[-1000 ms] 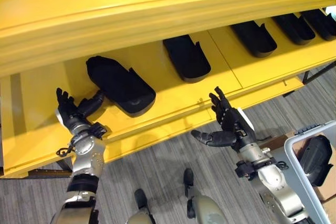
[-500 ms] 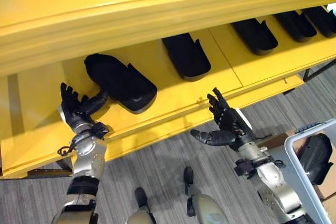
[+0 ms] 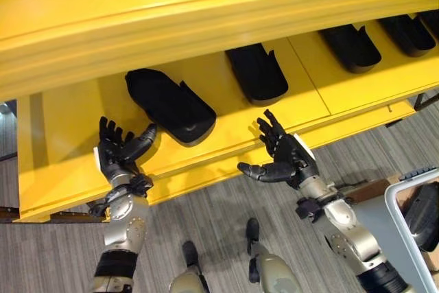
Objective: Move parts from the plastic box to the shelf.
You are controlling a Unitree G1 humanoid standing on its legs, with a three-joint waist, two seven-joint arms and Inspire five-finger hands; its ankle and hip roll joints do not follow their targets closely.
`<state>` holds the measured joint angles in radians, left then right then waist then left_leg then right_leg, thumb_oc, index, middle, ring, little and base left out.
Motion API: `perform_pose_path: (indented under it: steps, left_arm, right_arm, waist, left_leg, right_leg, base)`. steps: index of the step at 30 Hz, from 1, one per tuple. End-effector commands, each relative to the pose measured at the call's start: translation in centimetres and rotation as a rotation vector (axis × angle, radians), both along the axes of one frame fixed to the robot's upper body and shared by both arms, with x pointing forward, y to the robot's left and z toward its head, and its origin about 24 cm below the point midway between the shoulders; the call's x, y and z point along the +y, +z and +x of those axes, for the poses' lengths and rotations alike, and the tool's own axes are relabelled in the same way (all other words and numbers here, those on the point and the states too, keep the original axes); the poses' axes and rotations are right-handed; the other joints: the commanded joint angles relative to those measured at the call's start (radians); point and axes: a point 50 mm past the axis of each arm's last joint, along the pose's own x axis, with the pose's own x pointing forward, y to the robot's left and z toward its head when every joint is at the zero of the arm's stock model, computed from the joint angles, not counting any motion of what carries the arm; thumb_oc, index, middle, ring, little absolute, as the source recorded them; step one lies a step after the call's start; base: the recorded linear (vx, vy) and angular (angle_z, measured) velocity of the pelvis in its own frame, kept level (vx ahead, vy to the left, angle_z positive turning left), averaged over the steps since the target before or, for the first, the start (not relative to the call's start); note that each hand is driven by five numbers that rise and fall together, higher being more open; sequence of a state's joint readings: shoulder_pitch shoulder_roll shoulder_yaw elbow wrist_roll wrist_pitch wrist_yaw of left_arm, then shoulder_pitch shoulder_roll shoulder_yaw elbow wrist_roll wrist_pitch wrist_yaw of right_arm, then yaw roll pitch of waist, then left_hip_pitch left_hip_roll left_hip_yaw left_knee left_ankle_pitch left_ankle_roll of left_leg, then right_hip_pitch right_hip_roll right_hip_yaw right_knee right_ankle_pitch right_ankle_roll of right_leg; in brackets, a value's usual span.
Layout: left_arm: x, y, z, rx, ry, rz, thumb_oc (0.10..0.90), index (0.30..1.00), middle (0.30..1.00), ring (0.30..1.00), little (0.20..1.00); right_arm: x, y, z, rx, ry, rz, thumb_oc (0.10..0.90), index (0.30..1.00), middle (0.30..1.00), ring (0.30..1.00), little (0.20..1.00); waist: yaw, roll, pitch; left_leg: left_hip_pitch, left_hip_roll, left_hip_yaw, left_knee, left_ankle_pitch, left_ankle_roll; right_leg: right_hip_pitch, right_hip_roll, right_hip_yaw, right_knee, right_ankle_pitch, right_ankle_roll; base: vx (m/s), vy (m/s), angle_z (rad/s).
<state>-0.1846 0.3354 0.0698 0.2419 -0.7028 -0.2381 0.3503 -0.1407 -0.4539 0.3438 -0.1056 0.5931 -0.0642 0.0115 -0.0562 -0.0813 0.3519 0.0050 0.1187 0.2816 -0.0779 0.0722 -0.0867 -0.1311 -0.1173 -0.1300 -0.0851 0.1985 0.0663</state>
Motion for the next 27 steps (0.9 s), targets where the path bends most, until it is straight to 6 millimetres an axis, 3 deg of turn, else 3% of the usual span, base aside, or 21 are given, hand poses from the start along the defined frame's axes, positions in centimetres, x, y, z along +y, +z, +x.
perform_pose_path:
  steps: [1,7,27]
  left_arm:
    - [-1.0,0.6,-0.3,-0.042,-0.086,0.027,0.900,1.000,1.000,1.000,1.000]
    - [-1.7,0.4,-0.9,-0.042,-0.141,0.034,0.900,1.000,1.000,1.000,1.000]
    - [-2.1,0.5,-2.2,-0.070,-0.181,-0.003,0.900,1.000,1.000,1.000,1.000]
  right_arm:
    - [1.6,5.1,0.3,-0.219,0.060,0.150,0.900,1.000,1.000,1.000,1.000]
    - [2.1,5.8,1.1,-0.244,0.052,0.148,0.900,1.000,1.000,1.000,1.000]
    - [3.3,5.6,2.5,-0.215,0.048,0.124,0.900,1.000,1.000,1.000,1.000]
  waist:
    - [0.006,-0.028,-0.060]
    - [0.018,-0.020,-0.054]
    - [0.047,0.001,-0.044]
  left_leg:
    - [-0.026,0.031,-0.062,0.075,-0.031,-0.010]
    - [-0.034,0.026,-0.072,0.079,-0.033,-0.005]
    - [-0.050,0.020,-0.091,0.083,-0.028,-0.001]
  right_leg:
    - [-0.010,-0.166,-0.007,0.122,-0.047,0.124]
    - [-0.012,-0.171,-0.012,0.128,-0.047,0.122]
    - [-0.008,-0.177,-0.031,0.132,-0.051,0.119]
  base:
    - [0.00,-0.008,0.07]
    - [0.00,-0.006,0.04]
    - [0.00,-0.005,0.02]
